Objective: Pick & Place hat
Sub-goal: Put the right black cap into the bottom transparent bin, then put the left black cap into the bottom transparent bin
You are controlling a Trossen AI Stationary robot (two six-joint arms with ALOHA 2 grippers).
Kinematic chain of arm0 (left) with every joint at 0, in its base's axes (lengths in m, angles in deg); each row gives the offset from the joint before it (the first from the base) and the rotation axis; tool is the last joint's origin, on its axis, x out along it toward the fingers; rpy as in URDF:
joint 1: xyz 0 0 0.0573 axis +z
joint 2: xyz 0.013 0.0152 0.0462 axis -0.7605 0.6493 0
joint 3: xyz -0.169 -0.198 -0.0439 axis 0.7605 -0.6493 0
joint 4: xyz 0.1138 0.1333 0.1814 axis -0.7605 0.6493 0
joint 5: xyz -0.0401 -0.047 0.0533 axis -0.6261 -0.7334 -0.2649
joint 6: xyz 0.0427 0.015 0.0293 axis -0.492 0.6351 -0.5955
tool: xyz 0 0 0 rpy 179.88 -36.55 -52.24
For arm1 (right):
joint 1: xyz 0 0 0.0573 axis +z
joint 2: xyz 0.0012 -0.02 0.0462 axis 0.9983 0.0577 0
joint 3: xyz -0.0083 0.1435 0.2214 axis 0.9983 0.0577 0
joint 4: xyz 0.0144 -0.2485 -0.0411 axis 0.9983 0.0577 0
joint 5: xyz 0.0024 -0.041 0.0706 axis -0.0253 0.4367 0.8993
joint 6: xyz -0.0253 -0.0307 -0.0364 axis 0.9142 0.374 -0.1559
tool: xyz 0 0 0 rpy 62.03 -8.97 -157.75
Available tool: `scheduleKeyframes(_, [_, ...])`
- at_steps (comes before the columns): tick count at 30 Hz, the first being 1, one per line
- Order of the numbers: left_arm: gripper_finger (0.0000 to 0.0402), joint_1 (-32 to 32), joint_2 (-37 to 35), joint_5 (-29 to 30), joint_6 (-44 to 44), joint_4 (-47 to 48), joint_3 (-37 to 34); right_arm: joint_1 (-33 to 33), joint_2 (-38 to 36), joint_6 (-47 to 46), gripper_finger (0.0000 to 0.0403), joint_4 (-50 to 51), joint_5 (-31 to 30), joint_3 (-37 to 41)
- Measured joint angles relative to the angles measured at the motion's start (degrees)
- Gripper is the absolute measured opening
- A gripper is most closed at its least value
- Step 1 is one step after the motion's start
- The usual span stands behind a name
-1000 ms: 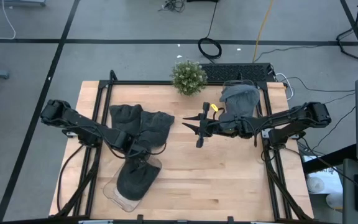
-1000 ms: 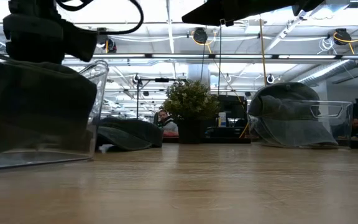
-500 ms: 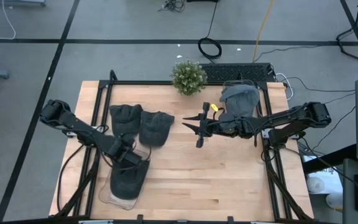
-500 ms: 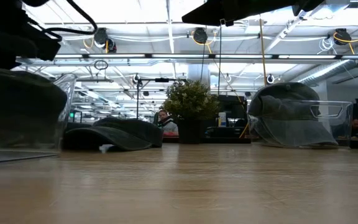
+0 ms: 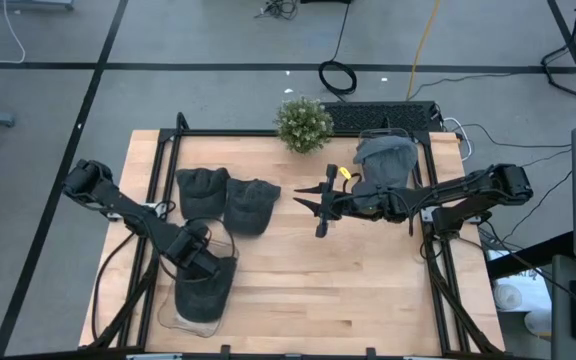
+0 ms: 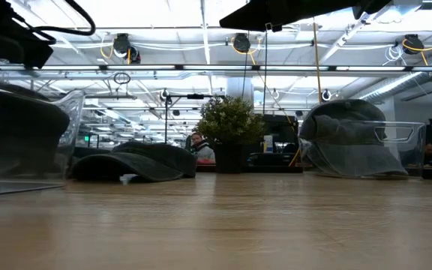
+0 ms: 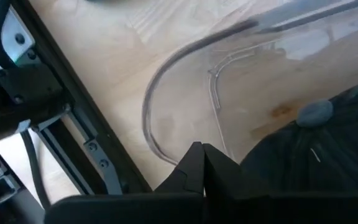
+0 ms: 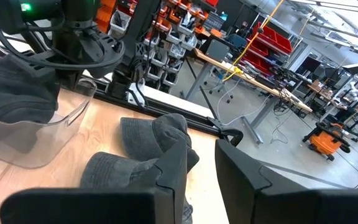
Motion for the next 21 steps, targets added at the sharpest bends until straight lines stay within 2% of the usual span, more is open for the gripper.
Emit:
scheduleKeyframes(5, [0.0000, 0.0, -0.1, -1.0, 0.7, 0.7, 0.0, 0.0, 0.0, -1.0, 0.0075, 1.7, 0.0, 0.0])
scheduleKeyframes(11, [0.0001, 0.0, -4.2, 3.0, -1.5, 1.5, 4.7, 0.0, 0.0, -2.3, 0.0075, 3.7, 0.0, 0.0])
scheduleKeyframes(17, [0.0007, 0.3, -6.4, 13.1, -3.6, 11.0, 15.3, 0.0, 0.0, -2.4, 0.0075, 5.6, 0.0, 0.0])
scheduleKeyframes(21, [0.0025, 3.7, -8.5, 22.6, -11.4, 12.6, 18.0, 0.0, 0.0, -5.9, 0.0075, 7.8, 0.0, 0.0])
